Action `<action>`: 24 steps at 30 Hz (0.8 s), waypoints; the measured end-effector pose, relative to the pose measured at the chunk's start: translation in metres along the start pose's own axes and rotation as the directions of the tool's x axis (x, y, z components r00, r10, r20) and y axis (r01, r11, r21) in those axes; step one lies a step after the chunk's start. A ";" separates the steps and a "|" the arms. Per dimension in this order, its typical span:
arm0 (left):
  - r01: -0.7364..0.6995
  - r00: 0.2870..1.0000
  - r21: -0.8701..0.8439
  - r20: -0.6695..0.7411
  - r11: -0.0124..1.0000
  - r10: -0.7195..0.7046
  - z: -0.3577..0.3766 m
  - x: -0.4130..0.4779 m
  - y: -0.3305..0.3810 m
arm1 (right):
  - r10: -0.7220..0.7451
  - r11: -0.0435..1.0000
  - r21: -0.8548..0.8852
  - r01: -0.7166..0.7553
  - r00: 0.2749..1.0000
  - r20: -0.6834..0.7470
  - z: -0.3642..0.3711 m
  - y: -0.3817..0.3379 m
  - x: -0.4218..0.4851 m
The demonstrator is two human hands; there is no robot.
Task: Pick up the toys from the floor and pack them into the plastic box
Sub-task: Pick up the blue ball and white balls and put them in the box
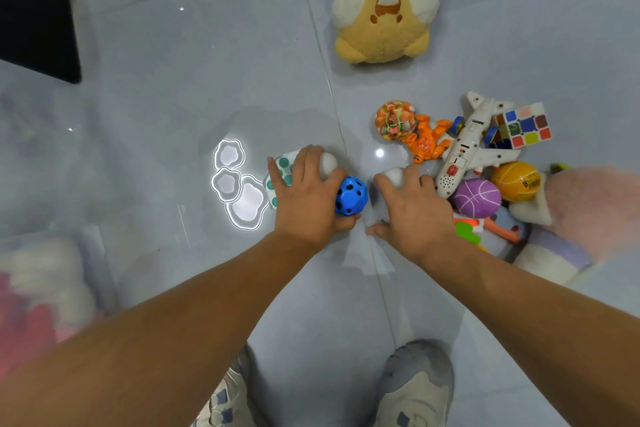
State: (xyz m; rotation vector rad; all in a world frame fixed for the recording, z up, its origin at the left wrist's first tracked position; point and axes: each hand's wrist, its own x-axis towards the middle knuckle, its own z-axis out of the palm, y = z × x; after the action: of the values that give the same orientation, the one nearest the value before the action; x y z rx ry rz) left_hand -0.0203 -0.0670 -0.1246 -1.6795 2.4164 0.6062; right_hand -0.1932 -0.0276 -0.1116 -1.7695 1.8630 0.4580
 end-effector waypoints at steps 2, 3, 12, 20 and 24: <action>0.061 0.998 -0.089 0.023 0.994 -0.059 -0.006 -0.003 -0.005 | -0.012 1.000 -0.014 0.012 1.000 0.006 0.001 -0.002 0.001; 0.081 0.996 -0.123 0.051 0.989 -0.075 -0.010 -0.006 -0.006 | -0.016 1.000 -0.017 0.016 1.000 0.004 0.001 -0.002 0.001; 0.132 0.986 -0.233 0.127 0.964 -0.105 -0.086 -0.062 0.003 | -0.054 0.997 0.055 0.057 0.996 -0.068 -0.082 -0.029 -0.057; 0.308 0.951 -0.303 0.063 0.902 -0.304 -0.223 -0.179 -0.035 | -0.277 0.958 0.065 0.278 0.961 -0.013 -0.184 -0.144 -0.156; 0.425 0.901 -0.319 0.059 0.847 -0.430 -0.264 -0.247 -0.082 | -0.436 0.899 0.057 0.433 0.899 0.046 -0.204 -0.222 -0.186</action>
State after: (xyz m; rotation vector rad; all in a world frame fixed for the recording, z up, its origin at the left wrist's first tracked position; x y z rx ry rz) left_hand 0.1763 0.0175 0.1780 -2.2663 1.9143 0.9530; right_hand -0.0012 -0.0133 0.1856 -2.0425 1.3645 0.2866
